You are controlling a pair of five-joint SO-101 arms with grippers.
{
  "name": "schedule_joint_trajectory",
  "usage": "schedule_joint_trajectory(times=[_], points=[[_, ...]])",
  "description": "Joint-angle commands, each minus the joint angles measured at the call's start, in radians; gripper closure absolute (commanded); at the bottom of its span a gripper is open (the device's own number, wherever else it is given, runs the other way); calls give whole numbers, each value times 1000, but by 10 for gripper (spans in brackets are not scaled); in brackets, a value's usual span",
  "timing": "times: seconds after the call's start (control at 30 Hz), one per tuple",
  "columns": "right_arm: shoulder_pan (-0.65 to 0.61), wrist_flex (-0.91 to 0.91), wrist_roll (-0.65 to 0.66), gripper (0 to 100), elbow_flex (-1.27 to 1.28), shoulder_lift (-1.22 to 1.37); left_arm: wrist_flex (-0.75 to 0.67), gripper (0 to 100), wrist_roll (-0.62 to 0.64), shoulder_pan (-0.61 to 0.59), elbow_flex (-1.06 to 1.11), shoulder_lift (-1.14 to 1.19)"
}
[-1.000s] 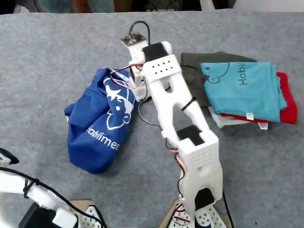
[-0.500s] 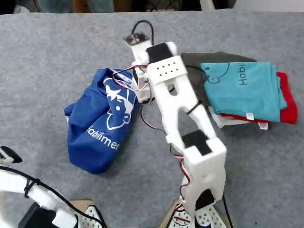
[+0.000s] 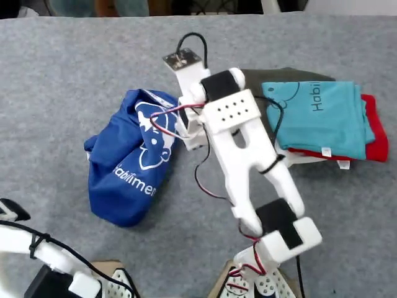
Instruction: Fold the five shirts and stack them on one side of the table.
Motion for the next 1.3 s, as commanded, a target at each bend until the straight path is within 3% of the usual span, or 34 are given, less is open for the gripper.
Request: schedule_joint_trajectory(times=[0.0,0.2,0.67,0.9,1.0,1.13,1.27], points=[[-9,3,-2,984,45,-74,6,762,-55,-5,-4,-34],[-9,2,-5,983,59,-70,-89,762,-183,-8,-2,-26],[-41,-64,-2,979,-67,90,-126,762,-189,64,-8,-28],[-163,-84,0,730,-248,331,-124,762,-189,64,-4,-28],[-207,-124,0,679,-317,483,-110,762,-189,56,-4,-28],[-227,-161,0,715,-432,691,-100,762,-189,41,-5,-28],[-213,-160,-8,821,-575,848,-106,762,-193,47,-4,-28]])
